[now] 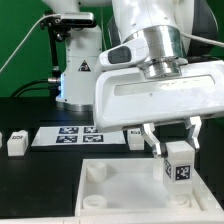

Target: Assemble one leg

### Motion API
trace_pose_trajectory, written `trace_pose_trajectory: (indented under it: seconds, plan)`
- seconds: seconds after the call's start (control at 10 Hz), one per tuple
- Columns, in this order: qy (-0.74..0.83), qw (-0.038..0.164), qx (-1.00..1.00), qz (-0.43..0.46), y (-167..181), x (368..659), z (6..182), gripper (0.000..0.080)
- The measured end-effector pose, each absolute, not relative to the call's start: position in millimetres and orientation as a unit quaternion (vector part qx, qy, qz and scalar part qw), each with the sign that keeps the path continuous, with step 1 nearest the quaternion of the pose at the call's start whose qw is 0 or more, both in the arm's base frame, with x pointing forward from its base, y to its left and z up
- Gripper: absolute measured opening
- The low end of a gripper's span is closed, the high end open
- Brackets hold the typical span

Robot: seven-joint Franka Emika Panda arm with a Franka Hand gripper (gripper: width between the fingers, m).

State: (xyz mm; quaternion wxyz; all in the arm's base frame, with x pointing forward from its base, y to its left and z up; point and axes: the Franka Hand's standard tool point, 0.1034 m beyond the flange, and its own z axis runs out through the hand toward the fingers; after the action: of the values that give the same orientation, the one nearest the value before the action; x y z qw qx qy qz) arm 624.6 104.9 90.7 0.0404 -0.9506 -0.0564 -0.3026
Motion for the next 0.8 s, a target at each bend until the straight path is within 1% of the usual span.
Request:
trace_pose_trajectory:
  seconds: [0.7,0.8]
  plan:
    - [-0.056,0.040,-0.950,-0.304,105.7,623.8,88.5,0.0294]
    - [-0.055,0.040,-0.951,-0.302,104.1,623.6,88.0,0.0317]
